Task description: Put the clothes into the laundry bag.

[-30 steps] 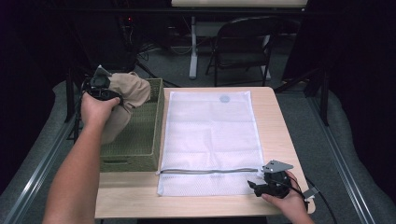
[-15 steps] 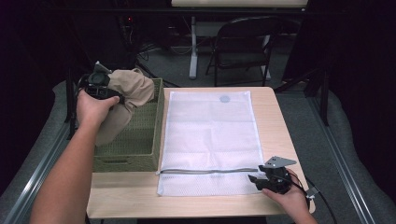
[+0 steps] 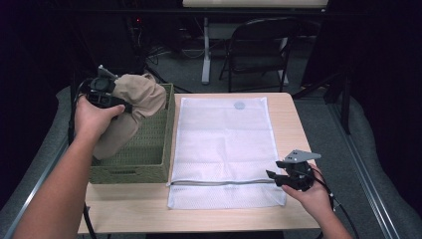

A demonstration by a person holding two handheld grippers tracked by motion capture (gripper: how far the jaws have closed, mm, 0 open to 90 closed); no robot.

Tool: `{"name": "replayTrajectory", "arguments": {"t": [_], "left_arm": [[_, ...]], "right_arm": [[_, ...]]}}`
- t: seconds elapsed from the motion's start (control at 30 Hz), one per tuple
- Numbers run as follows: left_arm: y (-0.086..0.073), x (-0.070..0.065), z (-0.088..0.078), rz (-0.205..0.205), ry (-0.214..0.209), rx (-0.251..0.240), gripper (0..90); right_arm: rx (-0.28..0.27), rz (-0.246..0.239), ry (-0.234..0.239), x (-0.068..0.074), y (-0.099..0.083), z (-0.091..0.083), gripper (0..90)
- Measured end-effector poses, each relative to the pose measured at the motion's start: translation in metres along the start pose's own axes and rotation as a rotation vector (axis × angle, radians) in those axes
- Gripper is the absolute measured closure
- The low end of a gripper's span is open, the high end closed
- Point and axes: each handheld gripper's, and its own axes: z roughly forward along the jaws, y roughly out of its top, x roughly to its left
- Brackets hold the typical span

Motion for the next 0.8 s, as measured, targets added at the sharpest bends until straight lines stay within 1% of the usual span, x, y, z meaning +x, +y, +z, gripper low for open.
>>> {"name": "replayTrajectory", "arguments": {"t": [0.13, 0.23, 0.27, 0.3, 0.4, 0.43, 0.47, 0.6, 0.63, 0.67, 0.7, 0.73, 0.77, 0.8], "left_arm": [[-0.003, -0.001, -0.004, 0.015, 0.003, 0.010, 53.2], [-0.005, -0.002, -0.006, 0.023, 0.000, 0.012, 53.2], [-0.007, -0.003, -0.009, 0.028, -0.001, 0.007, 53.2], [-0.007, -0.003, -0.009, 0.028, -0.001, 0.007, 53.2], [-0.010, -0.006, -0.012, 0.041, -0.008, 0.010, 53.2], [-0.011, -0.007, -0.013, 0.047, -0.011, 0.010, 53.2], [-0.012, -0.010, -0.016, 0.058, -0.018, 0.007, 53.2], [-0.014, -0.014, -0.019, 0.074, -0.029, 0.003, 53.2], [-0.015, -0.015, -0.019, 0.079, -0.032, 0.000, 53.2], [-0.016, -0.018, -0.019, 0.086, -0.042, 0.004, 53.2], [-0.016, -0.018, -0.019, 0.086, -0.042, 0.004, 53.2], [-0.016, -0.022, -0.019, 0.097, -0.051, 0.007, 53.2], [-0.016, -0.022, -0.019, 0.097, -0.051, 0.007, 53.2], [-0.017, -0.026, -0.018, 0.107, -0.054, 0.002, 53.3]], "right_arm": [[-0.032, -0.007, 0.012, 0.000, 0.013, -0.004, 50.3], [-0.039, -0.014, 0.013, 0.001, 0.019, -0.005, 50.3], [-0.043, -0.026, 0.016, 0.003, 0.023, -0.006, 51.0], [-0.043, -0.026, 0.016, 0.003, 0.023, -0.006, 51.0], [-0.049, -0.039, 0.036, 0.007, 0.030, -0.006, 51.3], [-0.049, -0.039, 0.036, 0.007, 0.030, -0.006, 51.3], [-0.054, -0.057, 0.033, 0.009, 0.033, -0.005, 52.4], [-0.055, -0.065, 0.046, 0.012, 0.037, -0.001, 54.4], [-0.053, -0.072, 0.059, 0.014, 0.040, 0.002, 55.3], [-0.051, -0.076, 0.063, 0.016, 0.041, 0.003, 55.5], [-0.052, -0.081, 0.066, 0.018, 0.043, 0.005, 55.9], [-0.053, -0.089, 0.071, 0.019, 0.044, 0.007, 56.1], [-0.053, -0.089, 0.071, 0.019, 0.044, 0.007, 56.1], [-0.052, -0.103, 0.082, 0.023, 0.046, 0.011, 56.3]]}}
